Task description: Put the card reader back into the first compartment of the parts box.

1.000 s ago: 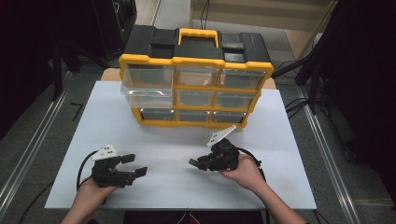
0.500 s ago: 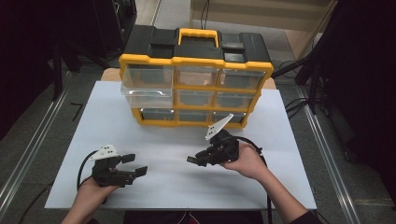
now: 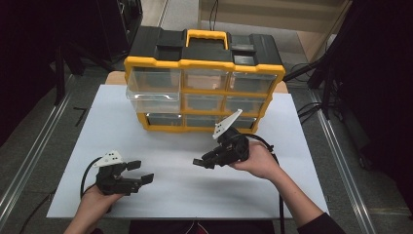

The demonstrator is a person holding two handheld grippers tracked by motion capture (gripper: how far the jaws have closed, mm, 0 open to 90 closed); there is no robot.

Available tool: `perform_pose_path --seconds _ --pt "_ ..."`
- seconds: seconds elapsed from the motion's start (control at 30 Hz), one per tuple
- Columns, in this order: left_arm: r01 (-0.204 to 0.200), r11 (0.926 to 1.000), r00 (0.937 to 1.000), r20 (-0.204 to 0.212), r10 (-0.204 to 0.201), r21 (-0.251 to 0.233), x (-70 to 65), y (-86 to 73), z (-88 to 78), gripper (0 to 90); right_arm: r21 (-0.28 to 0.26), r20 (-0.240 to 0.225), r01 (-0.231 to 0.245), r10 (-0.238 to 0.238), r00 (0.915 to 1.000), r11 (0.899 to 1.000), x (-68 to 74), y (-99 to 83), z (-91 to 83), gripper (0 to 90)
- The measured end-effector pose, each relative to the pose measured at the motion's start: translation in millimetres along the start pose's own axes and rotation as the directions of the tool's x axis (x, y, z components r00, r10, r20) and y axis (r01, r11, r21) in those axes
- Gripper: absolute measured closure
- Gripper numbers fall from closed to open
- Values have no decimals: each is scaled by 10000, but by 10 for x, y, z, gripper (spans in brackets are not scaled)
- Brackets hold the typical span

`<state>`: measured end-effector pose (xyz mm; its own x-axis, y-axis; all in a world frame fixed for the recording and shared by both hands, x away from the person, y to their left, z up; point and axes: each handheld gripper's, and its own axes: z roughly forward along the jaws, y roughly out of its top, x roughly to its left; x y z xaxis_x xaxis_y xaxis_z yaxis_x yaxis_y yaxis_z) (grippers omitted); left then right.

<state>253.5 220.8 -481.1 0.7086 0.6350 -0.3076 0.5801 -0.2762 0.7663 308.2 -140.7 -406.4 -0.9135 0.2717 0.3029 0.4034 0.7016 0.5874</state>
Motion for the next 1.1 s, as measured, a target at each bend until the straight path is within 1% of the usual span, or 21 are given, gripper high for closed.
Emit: perform_pose_path --seconds 0.17,0.2,0.23,0.27,0.3,0.33,0.37,0.4,0.43,0.53,0.57,0.6,0.63,0.8,0.97,1.1 --pt "-19 10000 10000 19 19 -8 -4 0 3 227 169 20 97 -97 10000 9998 39 90 -64 712" --pt "-19 10000 10000 19 19 -8 -4 0 3 227 188 6 207 -208 9998 9996 39 107 -73 712" --pt "-21 10000 10000 16 21 -21 -4 0 4 227 217 2 180 -180 9998 9996 48 124 -82 712" --pt "-23 10000 10000 18 23 -20 -5 0 3 227 208 -34 257 -256 9997 9995 50 142 -87 712" --pt "-47 10000 10000 14 47 -3 -4 1 2 227 253 -11 218 -218 9998 9994 59 159 -103 712" --pt "-47 10000 10000 14 47 -3 -4 1 2 227 253 -11 218 -218 9998 9994 59 159 -103 712" --pt "-35 10000 10000 21 35 -14 -5 0 1 227 238 -53 301 -300 9995 9993 65 196 -121 712" --pt "-16 10000 10000 32 16 -27 -6 1 1 227 240 -84 256 -254 9996 9994 71 211 -133 712" --pt "-20 10000 10000 27 20 -22 -6 1 0 227 193 -132 357 -355 9993 9992 68 228 -140 712" --pt "-10 10000 10000 39 11 -42 -8 0 1 227 260 -131 355 -352 9993 9990 77 259 -161 712" --pt "-4 10000 10000 57 4 -76 -11 1 2 227 299 7 511 -512 9987 9982 88 290 -174 712" --pt "-4 10000 10000 57 4 -76 -11 1 2 227 299 7 511 -512 9987 9982 88 290 -174 712" --pt "-16 10000 10000 69 16 -80 -12 1 2 227 251 -52 733 -732 9973 9970 78 322 -187 712" --pt "-17 10000 10000 82 18 -77 -10 1 -1 227 156 -197 628 -625 9979 9979 80 393 -255 712" --pt "-20 10000 10000 86 21 -78 -12 2 2 227 150 -179 729 -726 9972 9972 77 456 -333 712" --pt "-25 10000 10000 84 26 -78 -11 2 2 227 33 -244 710 -709 9972 9975 71 483 -377 712"
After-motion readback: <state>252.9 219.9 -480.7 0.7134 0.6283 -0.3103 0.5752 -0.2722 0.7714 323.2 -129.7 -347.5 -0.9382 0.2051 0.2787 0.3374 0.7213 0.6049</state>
